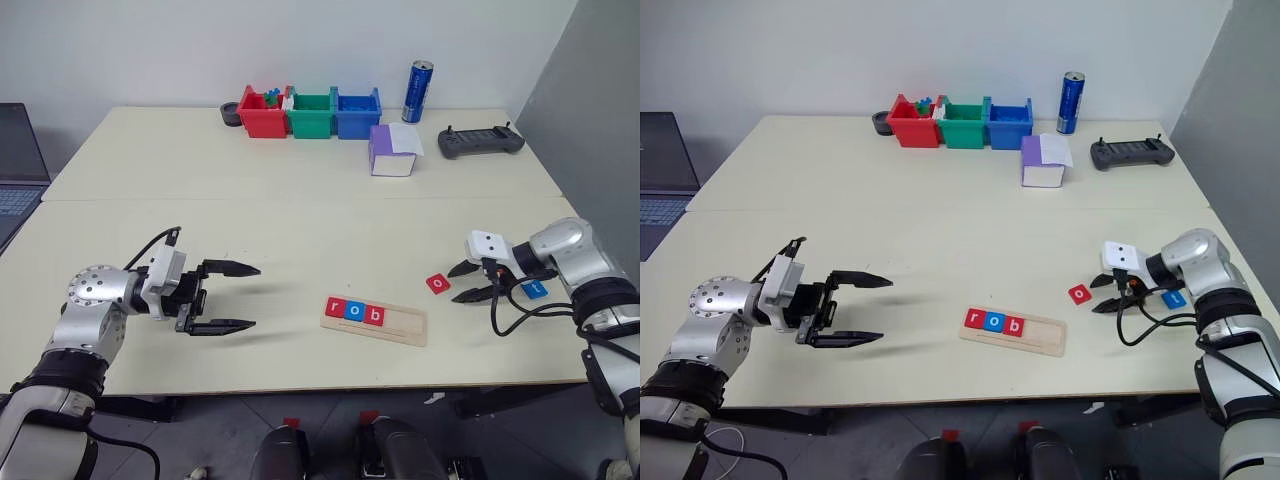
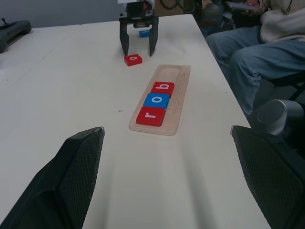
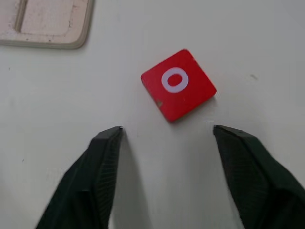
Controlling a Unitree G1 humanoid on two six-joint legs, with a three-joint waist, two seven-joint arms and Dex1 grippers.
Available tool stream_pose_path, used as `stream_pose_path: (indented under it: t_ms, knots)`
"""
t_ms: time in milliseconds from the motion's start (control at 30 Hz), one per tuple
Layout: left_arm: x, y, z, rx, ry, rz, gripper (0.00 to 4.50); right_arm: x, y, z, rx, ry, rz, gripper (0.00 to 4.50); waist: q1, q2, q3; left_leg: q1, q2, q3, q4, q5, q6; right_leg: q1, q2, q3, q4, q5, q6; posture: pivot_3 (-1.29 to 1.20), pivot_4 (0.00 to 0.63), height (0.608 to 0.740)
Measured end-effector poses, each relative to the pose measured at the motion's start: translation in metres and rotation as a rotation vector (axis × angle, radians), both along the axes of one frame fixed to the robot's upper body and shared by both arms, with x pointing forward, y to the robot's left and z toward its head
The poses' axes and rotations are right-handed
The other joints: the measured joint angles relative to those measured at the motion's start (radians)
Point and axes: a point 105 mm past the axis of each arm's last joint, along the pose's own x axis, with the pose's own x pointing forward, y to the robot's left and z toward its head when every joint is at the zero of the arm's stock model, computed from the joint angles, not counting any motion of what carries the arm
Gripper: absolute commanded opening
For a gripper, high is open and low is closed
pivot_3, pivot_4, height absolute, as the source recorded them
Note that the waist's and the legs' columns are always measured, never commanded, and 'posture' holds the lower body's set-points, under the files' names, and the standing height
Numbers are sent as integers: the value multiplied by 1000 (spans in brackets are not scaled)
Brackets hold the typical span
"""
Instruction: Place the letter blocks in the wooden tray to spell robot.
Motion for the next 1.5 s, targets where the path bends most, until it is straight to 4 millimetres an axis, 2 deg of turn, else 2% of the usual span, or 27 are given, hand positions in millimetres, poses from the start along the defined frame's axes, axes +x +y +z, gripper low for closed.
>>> stream_pose_path:
  t_ms: [167,333,567,667,733,867,1067,1200,1300,1400,1500]
  knots:
    - [0,1,1,-2,-6,3,4500,6,9,8,13,-74,48,4067,-3,0,0,1,0,1,0,0,0,0,0,0,0,0,-2,0,150,740]
    - [1,1,2,-2,-11,6,4500,5,23,-2,-9,-82,122,4067,-2,1,0,1,0,1,0,0,0,0,0,0,1,1,-2,0,150,740]
    - [-2,3,7,-11,-37,11,4500,10,29,0,-40,-101,152,4067,-4,1,0,1,0,1,0,0,0,0,0,1,1,1,-3,0,150,740]
    - [-5,4,4,-10,-28,16,4500,11,30,-1,-45,-100,158,3499,-5,1,0,2,0,2,0,0,0,1,0,1,1,1,-3,0,150,740]
    - [-5,6,4,-10,-32,22,4500,12,31,-1,-52,-93,162,2916,-5,1,0,3,0,2,0,0,0,1,0,1,1,2,-4,0,150,740]
    - [-5,6,6,-4,-42,23,4500,12,30,-3,-51,-84,154,1469,-5,1,0,4,0,2,1,0,0,3,0,2,1,3,-6,0,150,740]
    - [-6,7,7,-3,-44,29,4500,13,27,-1,-23,-41,70,1453,-3,1,0,4,0,2,1,0,0,2,0,2,2,4,-9,0,150,740]
    - [-5,7,6,4,-37,29,4500,0,30,7,67,-7,-12,1454,0,1,0,2,0,1,0,0,0,0,0,2,2,3,-11,0,150,740]
    - [-5,7,5,3,-32,32,4500,-26,53,25,176,-32,-57,1454,4,1,0,-1,0,-1,-1,0,0,-2,0,0,2,3,-11,0,150,740]
    - [-3,4,6,-3,-39,23,4500,-41,70,48,263,-95,-164,1454,0,1,0,-1,0,-1,-1,0,-1,-2,0,-1,2,3,-11,0,150,740]
    - [-3,3,5,-7,-35,22,4500,-57,77,48,264,-128,-281,1454,2,0,0,-1,0,-3,-1,0,0,-1,0,-3,1,3,-11,0,150,740]
